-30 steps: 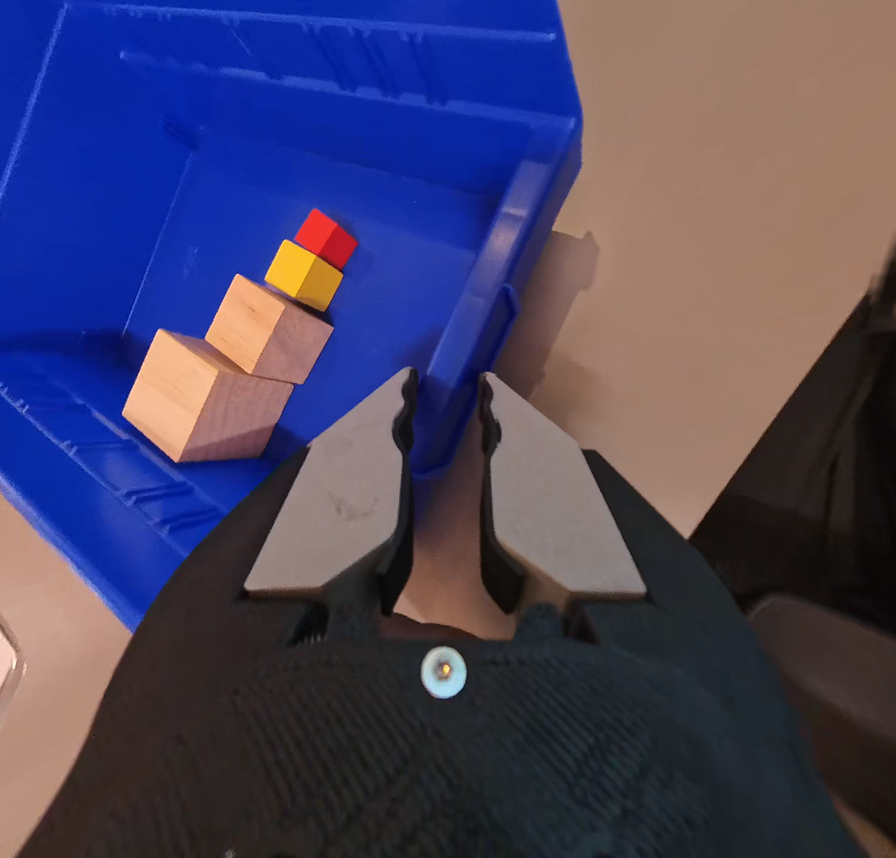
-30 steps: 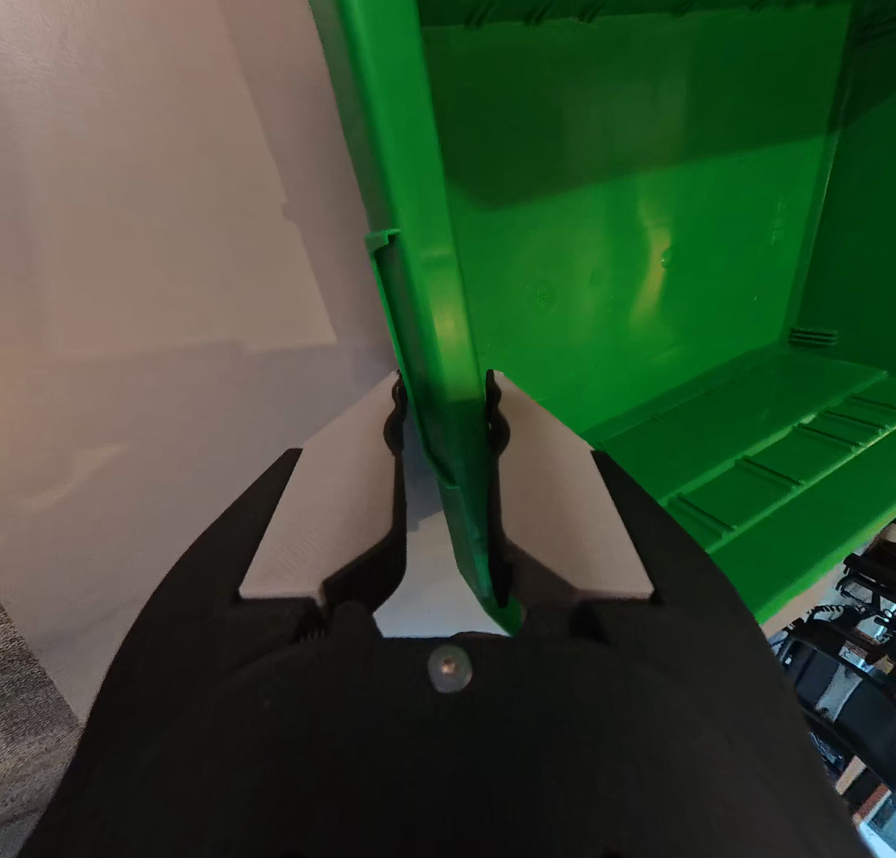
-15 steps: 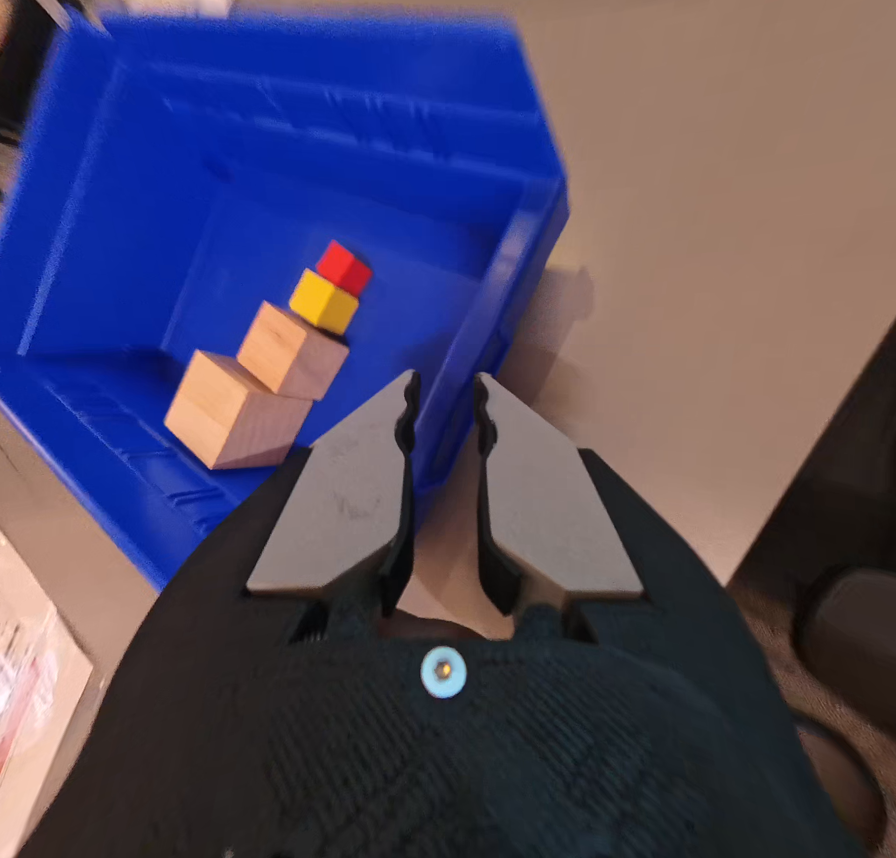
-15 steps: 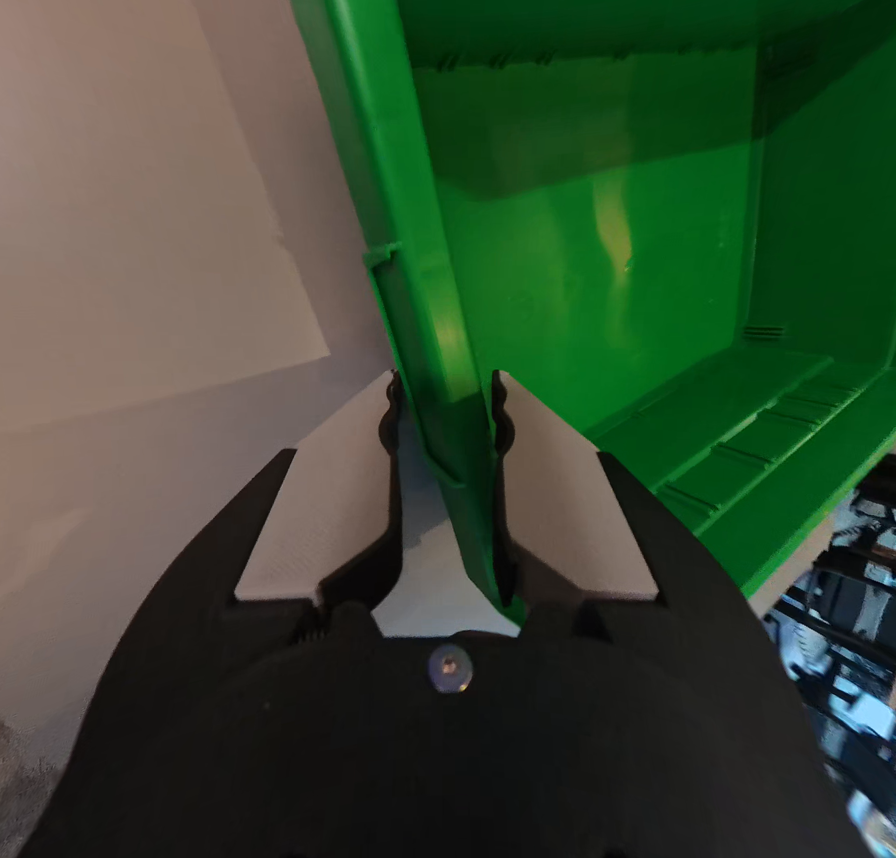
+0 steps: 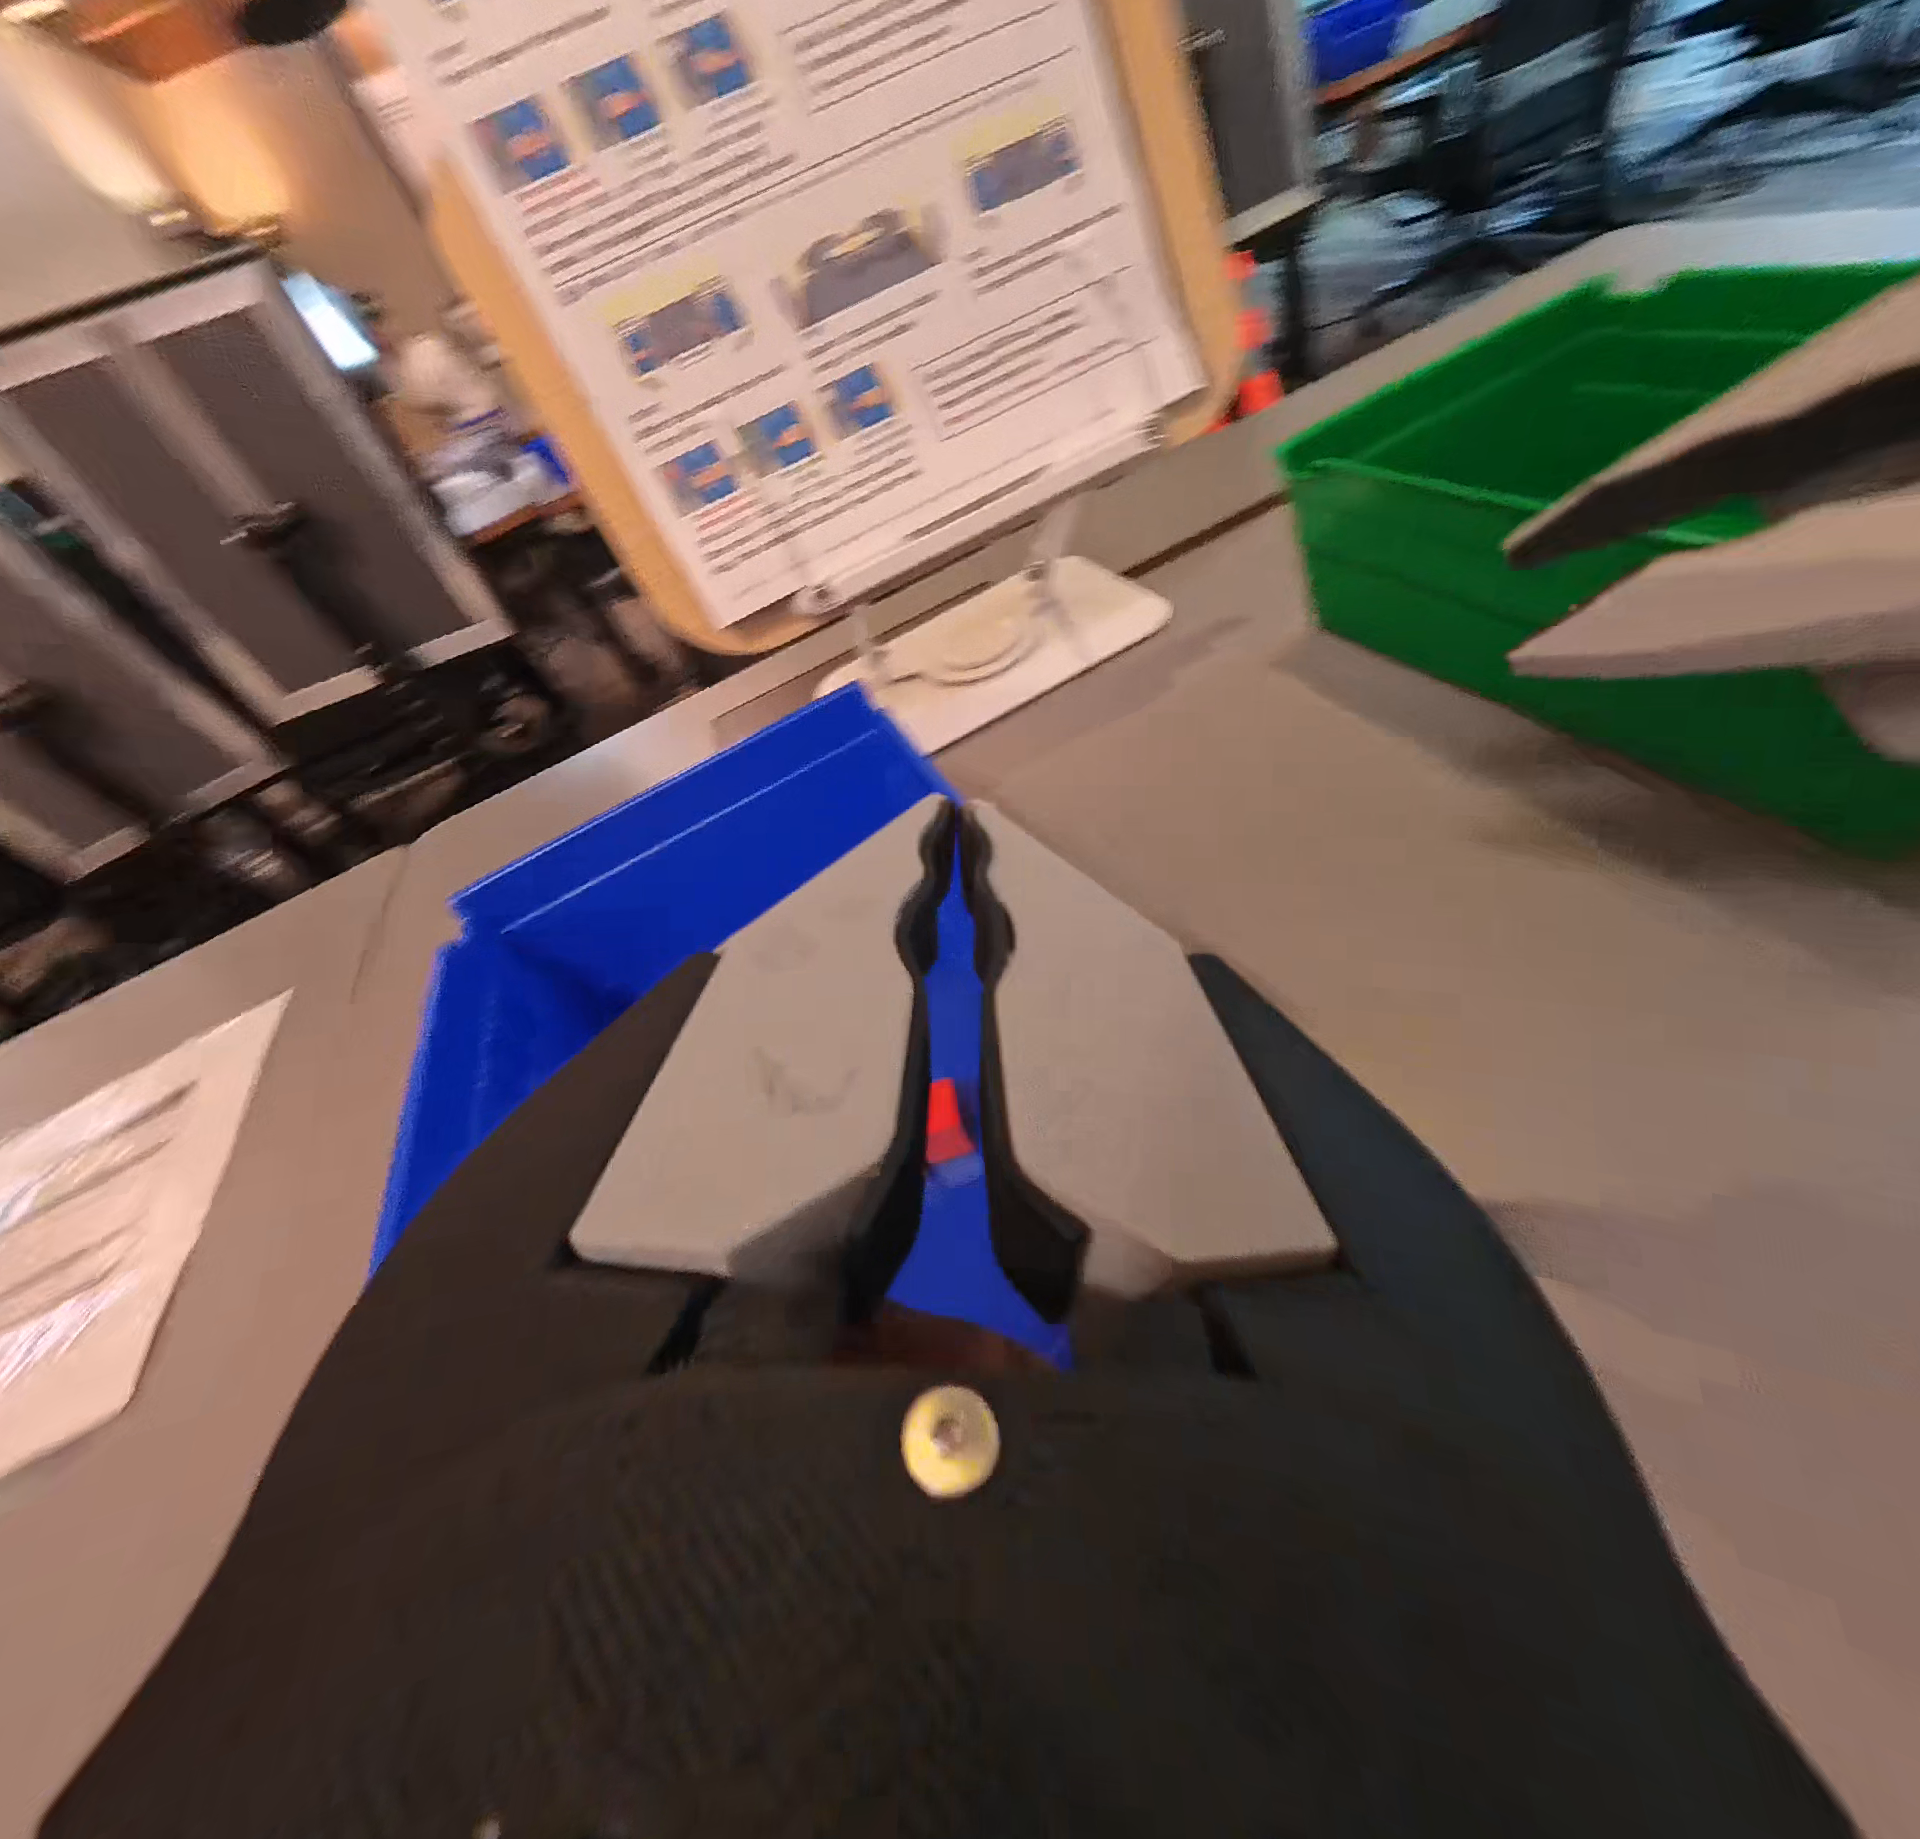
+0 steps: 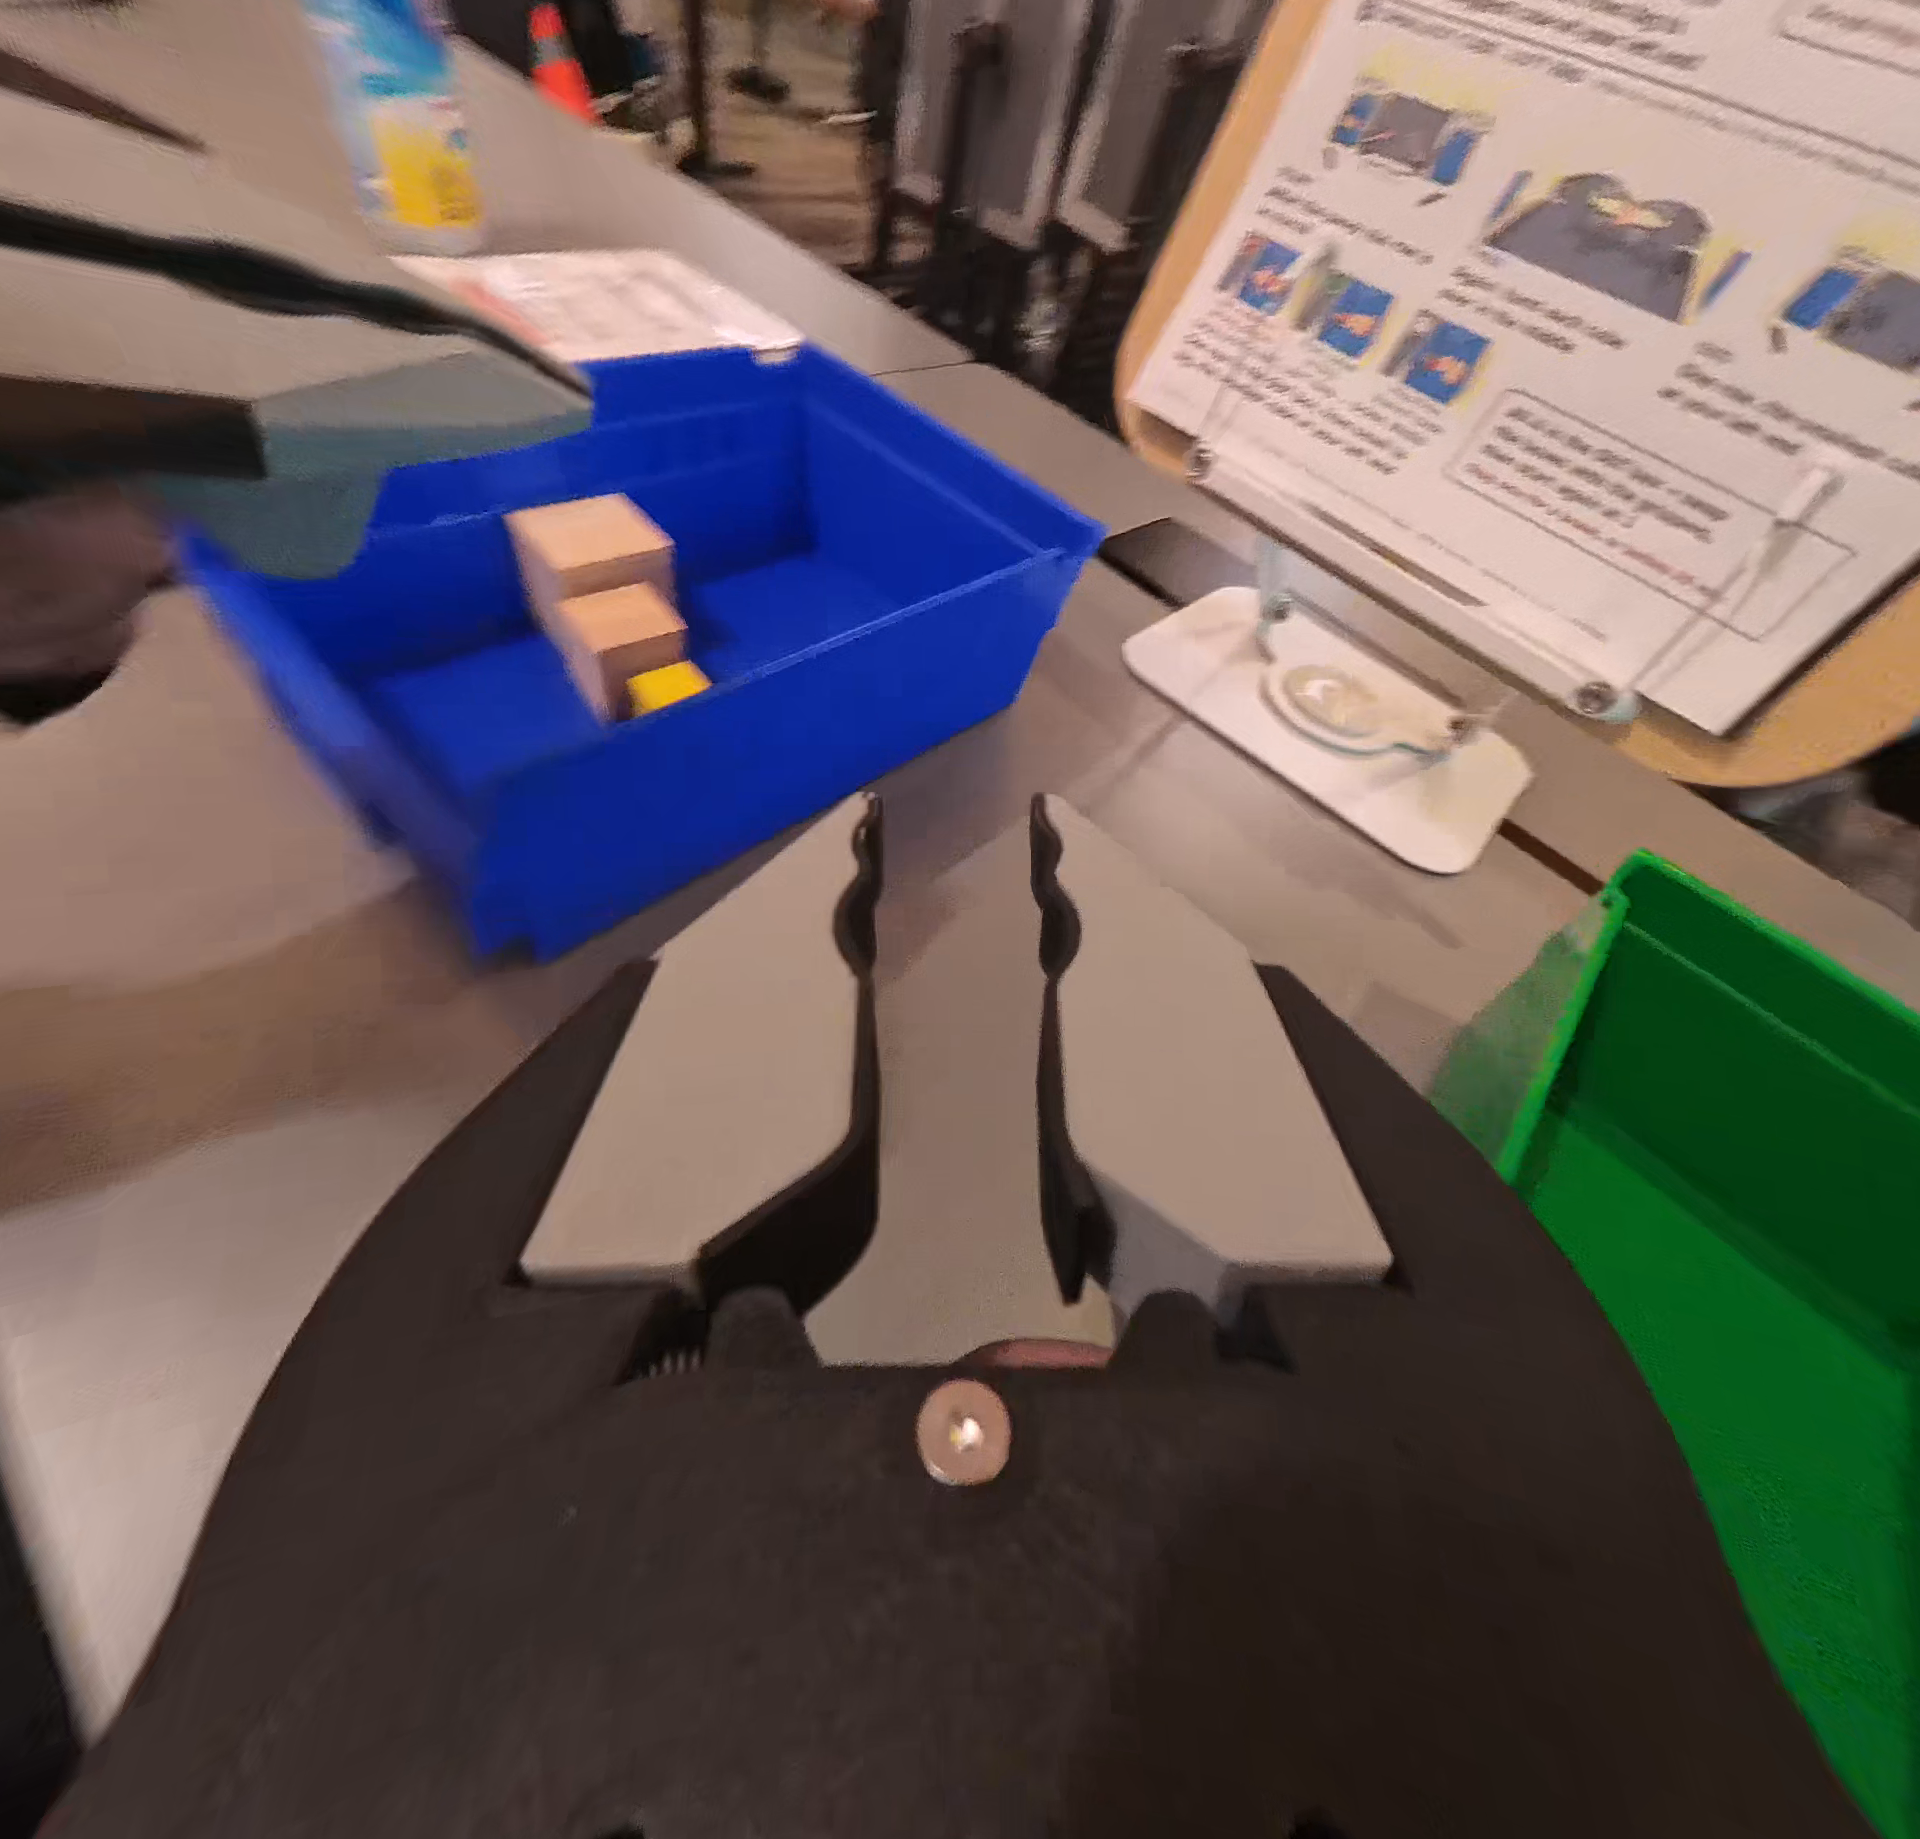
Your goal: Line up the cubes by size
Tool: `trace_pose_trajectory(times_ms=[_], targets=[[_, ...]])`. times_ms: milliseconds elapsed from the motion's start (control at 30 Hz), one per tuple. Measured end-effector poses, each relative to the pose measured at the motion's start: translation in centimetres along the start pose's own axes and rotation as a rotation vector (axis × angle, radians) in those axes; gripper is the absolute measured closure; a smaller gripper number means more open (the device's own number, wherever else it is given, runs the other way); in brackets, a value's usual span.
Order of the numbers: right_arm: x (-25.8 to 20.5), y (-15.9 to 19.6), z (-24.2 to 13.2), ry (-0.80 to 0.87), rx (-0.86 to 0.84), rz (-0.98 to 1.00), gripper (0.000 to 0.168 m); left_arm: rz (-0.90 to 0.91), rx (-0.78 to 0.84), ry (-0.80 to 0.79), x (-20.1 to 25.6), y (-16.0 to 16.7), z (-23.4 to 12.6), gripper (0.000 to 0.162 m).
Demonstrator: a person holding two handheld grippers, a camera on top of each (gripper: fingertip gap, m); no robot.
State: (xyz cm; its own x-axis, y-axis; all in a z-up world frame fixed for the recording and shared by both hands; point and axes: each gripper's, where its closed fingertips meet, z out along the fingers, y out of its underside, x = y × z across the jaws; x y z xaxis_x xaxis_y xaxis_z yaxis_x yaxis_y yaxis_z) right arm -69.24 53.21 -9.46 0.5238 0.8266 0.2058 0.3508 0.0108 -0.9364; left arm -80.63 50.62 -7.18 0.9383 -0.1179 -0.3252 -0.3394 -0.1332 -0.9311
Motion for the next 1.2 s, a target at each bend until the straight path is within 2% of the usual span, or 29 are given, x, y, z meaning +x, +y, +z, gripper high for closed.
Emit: trace_pose_trajectory(times_ms=[100,167,200,267,333,400,433,500,600,700,800,933,1067,1133,1200], targets=[[0.9,0.9,3.0,0.189,0.048,-0.021,0.137,-0.063,-0.002,-0.123,-1.4,1.2,0.8,0.155],[2.3,1.2,3.1,0.312,0.130,-0.063,0.137,-0.125,0.020,-0.149,-2.2,1.6,0.9,0.154],[3.0,1.1,2.7,0.358,0.176,-0.056,0.136,-0.136,0.012,-0.143,-2.5,1.6,0.9,0.147],[3.3,0.0,1.5,0.337,0.224,-0.021,0.132,-0.162,0.036,-0.129,-2.9,1.2,0.4,0.123],[4.1,-0.5,0.2,0.340,0.308,-0.011,0.132,-0.179,0.065,-0.082,-2.6,1.2,0.1,0.119],[4.1,0.2,0.0,0.278,0.288,-0.004,0.121,-0.164,0.017,-0.018,-2.1,2.2,0.1,0.115],[3.7,0.4,0.0,0.228,0.281,-0.007,0.117,-0.141,-0.008,0.026,-1.5,2.7,0.0,0.119],[2.4,1.0,0.5,0.122,0.259,-0.013,0.113,-0.079,-0.035,0.123,-0.3,3.5,-0.6,0.138],[0.7,1.6,1.3,0.025,0.227,-0.015,0.111,0.018,-0.104,0.215,0.9,5.1,-1.3,0.132],[-0.3,2.5,2.2,-0.018,0.164,-0.023,0.100,0.091,-0.147,0.275,1.5,6.3,-1.3,0.126],[-0.8,3.0,2.5,-0.050,0.138,-0.006,0.098,0.140,-0.142,0.334,1.6,5.7,0.4,0.128],[-1.0,3.3,2.9,-0.060,0.112,0.007,0.099,0.449,-0.327,0.439,-0.1,7.9,4.2,0.125],[-1.1,2.8,2.5,-0.073,0.134,0.016,0.101,0.745,-0.424,0.686,-0.5,10.6,4.6,0.113],[-1.6,2.6,2.4,-0.107,0.139,0.039,0.101,0.827,-0.380,0.802,0.6,11.4,4.2,0.124],[-1.8,2.7,2.5,-0.123,0.134,0.047,0.101,0.834,-0.449,0.859,0.9,12.7,4.2,0.124]])
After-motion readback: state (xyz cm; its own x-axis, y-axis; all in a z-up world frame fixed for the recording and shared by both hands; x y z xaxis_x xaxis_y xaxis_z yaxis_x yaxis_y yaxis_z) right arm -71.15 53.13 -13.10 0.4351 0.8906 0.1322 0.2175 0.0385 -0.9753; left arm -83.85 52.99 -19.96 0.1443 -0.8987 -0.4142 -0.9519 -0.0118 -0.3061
